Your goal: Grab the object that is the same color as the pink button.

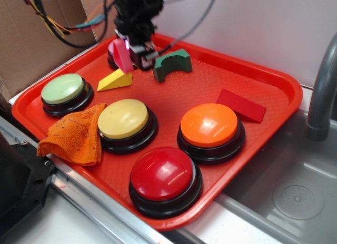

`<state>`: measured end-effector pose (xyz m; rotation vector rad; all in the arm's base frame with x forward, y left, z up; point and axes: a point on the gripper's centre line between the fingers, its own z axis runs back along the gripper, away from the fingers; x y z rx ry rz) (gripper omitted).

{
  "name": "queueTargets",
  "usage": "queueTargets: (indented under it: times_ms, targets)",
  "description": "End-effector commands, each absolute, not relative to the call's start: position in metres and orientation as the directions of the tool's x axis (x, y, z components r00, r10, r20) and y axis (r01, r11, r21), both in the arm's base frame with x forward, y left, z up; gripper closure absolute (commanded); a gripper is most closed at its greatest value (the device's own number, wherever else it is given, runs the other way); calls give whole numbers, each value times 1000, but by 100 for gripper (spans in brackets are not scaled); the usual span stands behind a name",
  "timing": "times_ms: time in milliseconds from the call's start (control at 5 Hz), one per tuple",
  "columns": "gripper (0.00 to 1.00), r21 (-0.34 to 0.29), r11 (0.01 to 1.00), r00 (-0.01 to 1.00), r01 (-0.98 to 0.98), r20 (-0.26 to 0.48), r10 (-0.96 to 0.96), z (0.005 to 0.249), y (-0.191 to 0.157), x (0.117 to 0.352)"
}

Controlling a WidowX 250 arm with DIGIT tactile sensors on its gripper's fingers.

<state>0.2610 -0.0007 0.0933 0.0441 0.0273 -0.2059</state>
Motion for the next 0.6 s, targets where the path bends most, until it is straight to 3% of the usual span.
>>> queueTargets:
  times_ms: [0,400]
  targets:
    - [100,-33,997,984,67,165,-61,168,18,237]
    - [100,-77,994,984,82,162,-68,172,16,226]
